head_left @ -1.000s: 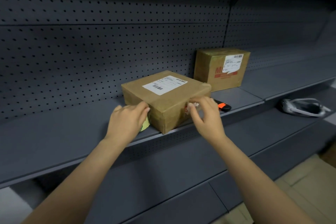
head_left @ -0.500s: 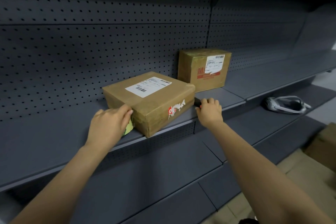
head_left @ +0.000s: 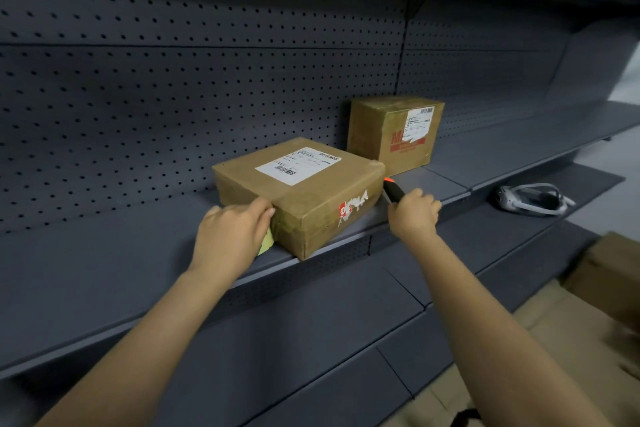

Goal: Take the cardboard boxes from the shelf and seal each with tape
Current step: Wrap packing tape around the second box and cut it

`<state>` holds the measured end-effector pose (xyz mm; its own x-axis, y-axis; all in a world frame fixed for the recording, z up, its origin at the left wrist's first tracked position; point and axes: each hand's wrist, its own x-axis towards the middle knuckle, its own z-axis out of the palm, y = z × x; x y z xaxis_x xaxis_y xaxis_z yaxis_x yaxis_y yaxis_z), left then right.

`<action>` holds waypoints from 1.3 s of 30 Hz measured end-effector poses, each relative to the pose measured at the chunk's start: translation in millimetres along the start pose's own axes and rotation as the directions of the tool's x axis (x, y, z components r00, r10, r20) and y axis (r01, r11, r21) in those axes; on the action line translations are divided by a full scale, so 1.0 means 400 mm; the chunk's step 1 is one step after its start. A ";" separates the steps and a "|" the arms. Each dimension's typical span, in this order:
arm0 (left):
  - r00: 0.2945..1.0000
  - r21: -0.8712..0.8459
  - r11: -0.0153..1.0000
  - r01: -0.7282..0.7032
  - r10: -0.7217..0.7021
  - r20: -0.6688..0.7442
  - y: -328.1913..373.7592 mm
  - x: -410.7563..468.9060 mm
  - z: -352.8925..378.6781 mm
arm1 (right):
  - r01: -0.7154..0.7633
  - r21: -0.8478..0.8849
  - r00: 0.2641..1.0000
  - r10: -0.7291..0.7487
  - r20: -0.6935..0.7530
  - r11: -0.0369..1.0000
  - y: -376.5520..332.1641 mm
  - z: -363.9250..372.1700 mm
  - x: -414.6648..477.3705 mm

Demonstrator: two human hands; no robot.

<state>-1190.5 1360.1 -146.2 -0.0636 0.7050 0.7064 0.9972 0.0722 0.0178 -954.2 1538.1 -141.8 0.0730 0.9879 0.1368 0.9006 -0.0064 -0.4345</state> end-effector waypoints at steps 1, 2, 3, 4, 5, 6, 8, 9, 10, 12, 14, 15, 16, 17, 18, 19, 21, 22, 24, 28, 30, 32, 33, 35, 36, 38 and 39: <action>1.000 -0.015 1.000 -0.009 0.009 0.002 -0.003 0.000 -0.004 | -0.009 0.073 0.999 0.011 -0.031 0.997 0.003 -0.003 -0.035; 1.000 -0.027 0.999 -0.019 0.019 0.007 -0.006 0.001 -0.009 | -0.014 0.149 0.998 0.023 -0.058 0.989 0.006 -0.006 -0.071; 1.000 -0.037 0.999 -0.027 0.027 0.016 -0.008 0.001 -0.012 | -0.012 0.223 0.996 0.031 -0.082 0.975 0.006 -0.009 -0.109; 0.999 -0.049 0.998 -0.033 0.034 0.021 -0.012 0.002 -0.014 | -0.001 0.292 0.994 0.033 -0.105 0.956 0.003 -0.010 -0.145; 0.999 -0.064 0.997 -0.039 0.041 0.024 -0.016 0.003 -0.014 | 0.018 0.351 0.992 0.027 -0.121 0.936 -0.003 -0.010 -0.182; 0.998 -0.079 0.996 -0.047 0.049 0.028 -0.022 0.004 -0.015 | 0.038 0.404 0.992 0.016 -0.129 0.914 -0.010 -0.007 -0.217; 0.997 -0.100 0.993 -0.063 0.067 0.035 -0.034 0.007 -0.019 | 0.080 0.527 0.990 -0.008 -0.137 0.846 -0.035 -0.002 -0.290; 0.997 -0.106 0.992 -0.068 0.073 0.037 -0.040 0.009 -0.021 | 0.097 0.587 0.990 -0.015 -0.143 0.804 -0.051 -0.001 -0.328; 0.996 -0.112 0.991 -0.072 0.077 0.039 -0.046 0.011 -0.023 | 0.106 0.634 0.989 -0.014 -0.148 0.766 -0.069 -0.002 -0.365; 0.995 -0.134 0.988 -0.071 0.079 0.058 -0.057 0.013 -0.024 | 0.098 0.698 0.990 0.002 -0.141 0.709 -0.104 -0.005 -0.443; 0.993 -0.153 0.986 -0.068 0.082 0.088 -0.065 0.014 -0.024 | 0.083 0.746 0.993 0.011 -0.120 0.661 -0.139 -0.006 -0.520; 0.991 -0.158 0.985 -0.071 0.087 0.097 -0.066 0.015 -0.023 | 0.089 0.753 0.993 0.003 -0.120 0.652 -0.155 -0.003 -0.553; 0.990 -0.162 0.984 -0.076 0.093 0.102 -0.068 0.015 -0.023 | 0.104 0.748 0.991 -0.009 -0.130 0.655 -0.168 0.005 -0.581; 0.990 -0.170 0.982 -0.079 0.098 0.103 -0.069 0.015 -0.023 | 0.131 0.733 0.988 -0.023 -0.156 0.667 -0.179 0.017 -0.602; 0.990 -0.180 0.980 -0.080 0.100 0.105 -0.071 0.015 -0.023 | 0.169 0.698 0.980 -0.040 -0.197 0.696 -0.185 0.035 -0.616; 0.989 -0.193 0.978 -0.079 0.100 0.107 -0.073 0.015 -0.024 | 0.213 0.641 0.967 -0.065 -0.247 0.737 -0.188 0.056 -0.628; 0.988 -0.213 0.974 -0.077 0.103 0.114 -0.077 0.013 -0.025 | 0.269 0.510 0.940 -0.106 -0.325 0.817 -0.191 0.099 -0.647; 0.988 -0.222 0.972 -0.077 0.105 0.116 -0.080 0.013 -0.024 | 0.274 0.456 0.932 -0.117 -0.342 0.847 -0.192 0.116 -0.655; 0.987 -0.233 0.969 -0.080 0.109 0.118 -0.083 0.013 -0.021 | 0.265 0.380 0.931 -0.133 -0.340 0.886 -0.193 0.142 -0.667; 0.986 -0.232 0.968 -0.100 0.127 0.104 -0.087 0.014 -0.018 | 0.233 0.353 0.948 -0.131 -0.289 0.906 -0.201 0.160 -0.673; 0.985 -0.217 0.971 -0.104 0.130 0.112 -0.087 0.014 -0.019 | 0.242 0.345 0.946 -0.141 -0.293 0.907 -0.208 0.161 -0.675; 0.985 -0.203 0.974 -0.104 0.129 0.114 -0.088 0.013 -0.020 | 0.244 0.339 0.943 -0.141 -0.301 0.908 -0.214 0.159 -0.675; 0.985 -0.197 0.975 -0.101 0.126 0.116 -0.088 0.013 -0.021 | 0.239 0.336 0.944 -0.137 -0.302 0.911 -0.217 0.159 -0.674; 0.985 -0.188 0.977 -0.097 0.121 0.122 -0.087 0.012 -0.023 | 0.223 0.324 0.947 -0.125 -0.296 0.919 -0.223 0.157 -0.672; 0.985 -0.185 0.978 -0.099 0.123 0.122 -0.086 0.012 -0.024 | 0.218 0.314 0.947 -0.123 -0.296 0.924 -0.226 0.158 -0.671; 0.985 -0.184 0.978 -0.103 0.126 0.122 -0.087 0.012 -0.024 | 0.206 0.290 0.947 -0.116 -0.298 0.935 -0.230 0.162 -0.670; 0.985 -0.186 0.977 -0.102 0.126 0.122 -0.088 0.013 -0.023 | 0.194 0.277 0.950 -0.110 -0.291 0.941 -0.230 0.167 -0.670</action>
<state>-1225.4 1354.6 -136.7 0.0582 0.7893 0.6113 0.9882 -0.1326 0.0772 -1085.4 1284.3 -197.9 0.0947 0.8942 0.4375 0.7431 0.2289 -0.6288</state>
